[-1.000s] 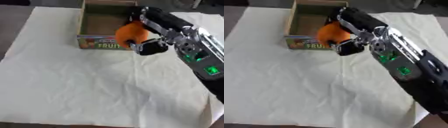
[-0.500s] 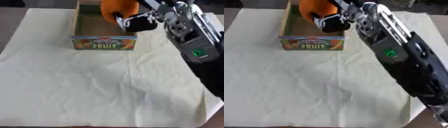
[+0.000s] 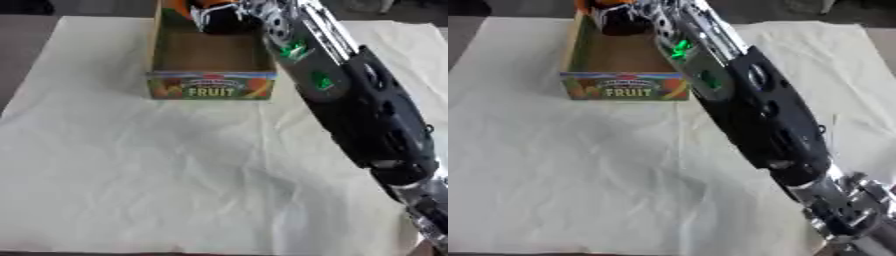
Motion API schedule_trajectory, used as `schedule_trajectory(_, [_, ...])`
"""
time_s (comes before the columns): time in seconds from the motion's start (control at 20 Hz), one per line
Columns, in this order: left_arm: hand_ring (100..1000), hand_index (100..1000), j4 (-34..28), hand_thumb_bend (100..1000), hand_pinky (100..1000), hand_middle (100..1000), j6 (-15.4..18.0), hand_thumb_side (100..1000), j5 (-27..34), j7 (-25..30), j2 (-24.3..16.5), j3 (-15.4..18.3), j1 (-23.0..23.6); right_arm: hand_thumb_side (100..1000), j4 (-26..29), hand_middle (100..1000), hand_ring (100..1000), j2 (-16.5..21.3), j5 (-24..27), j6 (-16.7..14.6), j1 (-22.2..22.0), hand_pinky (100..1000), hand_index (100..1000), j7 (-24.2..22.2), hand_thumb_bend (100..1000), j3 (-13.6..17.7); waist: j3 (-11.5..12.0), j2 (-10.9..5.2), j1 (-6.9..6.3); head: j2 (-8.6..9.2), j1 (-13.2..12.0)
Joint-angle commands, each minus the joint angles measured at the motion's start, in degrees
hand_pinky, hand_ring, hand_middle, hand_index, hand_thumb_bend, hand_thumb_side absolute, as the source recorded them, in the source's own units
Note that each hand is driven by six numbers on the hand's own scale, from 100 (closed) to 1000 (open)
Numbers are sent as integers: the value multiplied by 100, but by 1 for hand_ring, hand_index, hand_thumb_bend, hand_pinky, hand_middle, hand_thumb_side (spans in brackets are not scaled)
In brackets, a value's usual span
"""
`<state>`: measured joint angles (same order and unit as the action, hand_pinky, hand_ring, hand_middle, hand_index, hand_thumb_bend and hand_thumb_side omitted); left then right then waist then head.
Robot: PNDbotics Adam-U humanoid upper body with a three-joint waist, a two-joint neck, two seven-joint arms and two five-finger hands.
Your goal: Pick up objects on the table and place them in the box.
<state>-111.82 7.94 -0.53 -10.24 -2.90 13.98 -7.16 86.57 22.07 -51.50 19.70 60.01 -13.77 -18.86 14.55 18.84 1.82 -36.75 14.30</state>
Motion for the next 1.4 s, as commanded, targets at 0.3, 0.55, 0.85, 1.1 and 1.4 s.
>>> schedule_trajectory(0.3, [397,609,-42,100,319,641,26,769,40,48,-2,-36,-44,131,-1547,644,1000,-477,-750,-87,364,832,702,631,100,318,69,-50,-53,209,31])
schedule_trajectory(0.55, [398,609,-38,100,319,642,27,773,47,65,13,-47,-57,100,-2027,647,1000,-602,-938,-111,384,829,701,770,100,425,74,-28,-65,314,57])
schedule_trajectory(0.85, [398,608,-34,100,320,642,32,770,55,72,18,-53,-65,130,-2455,650,1000,-724,-1120,-34,429,827,700,870,100,574,93,-16,-73,388,83])
schedule_trajectory(1.1, [399,608,-30,100,320,643,31,768,55,82,19,-59,-66,153,-2814,664,1000,-854,-1237,16,520,826,708,873,100,712,106,-12,-71,404,99])
schedule_trajectory(1.4, [399,608,-25,100,320,644,27,766,48,90,14,-65,-60,174,-3288,767,1000,-1031,-1464,-35,709,824,793,391,100,832,127,1,-59,369,129])
